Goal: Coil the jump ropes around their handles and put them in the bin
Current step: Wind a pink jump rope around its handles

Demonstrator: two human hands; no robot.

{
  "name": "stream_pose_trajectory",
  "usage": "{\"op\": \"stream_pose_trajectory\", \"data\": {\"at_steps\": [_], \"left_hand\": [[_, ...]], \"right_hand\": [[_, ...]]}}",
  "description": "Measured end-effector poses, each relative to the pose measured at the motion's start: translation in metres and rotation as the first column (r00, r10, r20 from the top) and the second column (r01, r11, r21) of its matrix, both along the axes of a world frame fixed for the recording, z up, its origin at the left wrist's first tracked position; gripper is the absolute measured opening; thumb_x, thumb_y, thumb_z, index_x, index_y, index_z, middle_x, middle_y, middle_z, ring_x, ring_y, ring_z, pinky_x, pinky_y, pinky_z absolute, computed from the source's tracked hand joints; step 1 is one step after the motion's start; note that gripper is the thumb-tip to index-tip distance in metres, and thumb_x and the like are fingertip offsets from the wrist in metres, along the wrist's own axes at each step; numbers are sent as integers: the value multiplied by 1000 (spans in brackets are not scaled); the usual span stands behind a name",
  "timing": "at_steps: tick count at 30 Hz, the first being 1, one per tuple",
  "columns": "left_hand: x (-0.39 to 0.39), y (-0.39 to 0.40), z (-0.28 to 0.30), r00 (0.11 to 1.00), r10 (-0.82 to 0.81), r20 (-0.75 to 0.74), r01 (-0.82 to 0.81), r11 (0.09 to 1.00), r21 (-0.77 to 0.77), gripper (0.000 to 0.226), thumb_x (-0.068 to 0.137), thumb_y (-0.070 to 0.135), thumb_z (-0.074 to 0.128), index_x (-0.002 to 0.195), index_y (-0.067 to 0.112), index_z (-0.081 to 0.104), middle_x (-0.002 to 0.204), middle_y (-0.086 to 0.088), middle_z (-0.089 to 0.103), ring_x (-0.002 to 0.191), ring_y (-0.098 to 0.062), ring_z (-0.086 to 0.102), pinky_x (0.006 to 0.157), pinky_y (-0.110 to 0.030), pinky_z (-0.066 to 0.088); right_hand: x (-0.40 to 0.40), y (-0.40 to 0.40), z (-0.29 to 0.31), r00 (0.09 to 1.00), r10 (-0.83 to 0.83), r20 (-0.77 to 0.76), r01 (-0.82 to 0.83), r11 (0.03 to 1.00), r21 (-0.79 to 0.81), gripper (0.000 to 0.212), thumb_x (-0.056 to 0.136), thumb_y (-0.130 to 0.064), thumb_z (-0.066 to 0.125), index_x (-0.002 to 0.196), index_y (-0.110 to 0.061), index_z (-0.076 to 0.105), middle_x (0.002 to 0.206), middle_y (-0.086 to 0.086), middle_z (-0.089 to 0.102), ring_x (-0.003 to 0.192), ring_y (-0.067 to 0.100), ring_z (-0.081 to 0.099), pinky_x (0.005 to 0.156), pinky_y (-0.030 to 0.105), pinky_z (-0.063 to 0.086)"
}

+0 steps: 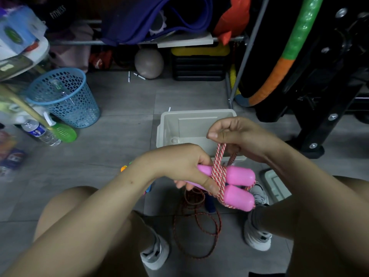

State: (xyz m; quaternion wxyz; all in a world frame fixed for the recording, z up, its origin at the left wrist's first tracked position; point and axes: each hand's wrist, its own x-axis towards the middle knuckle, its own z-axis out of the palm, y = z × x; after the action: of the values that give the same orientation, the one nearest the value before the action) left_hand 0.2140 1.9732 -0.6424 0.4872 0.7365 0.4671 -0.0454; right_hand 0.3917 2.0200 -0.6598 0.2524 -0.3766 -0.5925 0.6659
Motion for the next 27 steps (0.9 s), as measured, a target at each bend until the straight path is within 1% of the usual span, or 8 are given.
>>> {"op": "stream_pose_trajectory", "data": {"at_steps": [5, 8, 11, 16, 18, 20, 23, 27], "left_hand": [[-1, -2, 3, 1000, 29, 4, -30, 999, 38, 32, 69, 46, 79, 69, 19, 63, 61, -4, 68, 47, -15, 54, 50, -18, 41], [-7, -1, 6, 991, 116, 70, -120, 991, 55, 25, 66, 39, 82, 68, 20, 65, 56, -1, 65, 46, -15, 54, 50, -19, 41], [-21, 3, 7, 970, 205, 133, -212, 976, 41, 18, 64, 33, 83, 60, 27, 66, 52, 1, 63, 47, -17, 53, 53, -25, 43], [-31, 0, 6, 951, 244, 188, -258, 965, 50, 19, 66, 25, 83, 67, 18, 66, 52, 1, 62, 47, -16, 51, 52, -23, 43], [-35, 0, 8, 941, 267, 207, -283, 958, 53, 20, 66, 28, 81, 69, 17, 66, 52, 0, 62, 45, -14, 50, 51, -23, 43], [-38, 2, 9, 925, 291, 242, -313, 948, 55, 30, 62, 37, 77, 72, 11, 66, 52, -1, 63, 41, -12, 50, 47, -20, 42], [-39, 4, 7, 876, 372, 308, -399, 916, 27, 32, 61, 39, 70, 73, 10, 63, 52, -4, 63, 36, -10, 50, 40, -17, 40], [-34, 10, -2, 765, 508, 395, -540, 841, -35, 36, 67, 39, 69, 90, 13, 63, 53, -10, 61, 35, -15, 48, 38, -19, 38]], "right_hand": [[-4, 0, -15, 1000, -25, -3, 25, 994, -111, 14, 68, -20, 72, 74, -13, 61, 46, -3, 34, 43, 8, 22, 42, 19, 18], [-3, 0, -22, 997, 74, -15, -75, 985, -153, 22, 67, -32, 81, 71, -22, 62, 54, 2, 45, 43, 11, 37, 41, 20, 29], [0, -5, -26, 983, 97, -154, -130, 967, -219, 29, 57, -39, 86, 66, -23, 64, 60, -5, 58, 48, 5, 52, 43, 17, 41], [-2, -6, -20, 994, 22, -110, -43, 981, -189, 43, 55, -61, 81, 66, -22, 66, 68, 6, 49, 59, 16, 35, 57, 33, 12], [0, -5, -17, 996, -3, -86, -13, 982, -190, 48, 66, -66, 68, 66, -18, 67, 64, 8, 47, 55, 16, 34, 54, 28, 18], [4, -6, -12, 994, 34, -106, -55, 978, -202, 67, 70, -74, 55, 75, -7, 60, 54, 1, 44, 46, 10, 30, 46, 23, 20], [8, -8, -10, 987, 88, -134, -110, 980, -168, 103, 54, -90, 52, 102, 1, 58, 69, 23, 50, 60, 18, 29, 52, 26, 21], [5, -18, -13, 982, 68, -176, -79, 995, -59, 75, 61, -74, 68, 91, -7, 53, 60, -6, 34, 54, 6, 25, 52, 23, 19]]}}
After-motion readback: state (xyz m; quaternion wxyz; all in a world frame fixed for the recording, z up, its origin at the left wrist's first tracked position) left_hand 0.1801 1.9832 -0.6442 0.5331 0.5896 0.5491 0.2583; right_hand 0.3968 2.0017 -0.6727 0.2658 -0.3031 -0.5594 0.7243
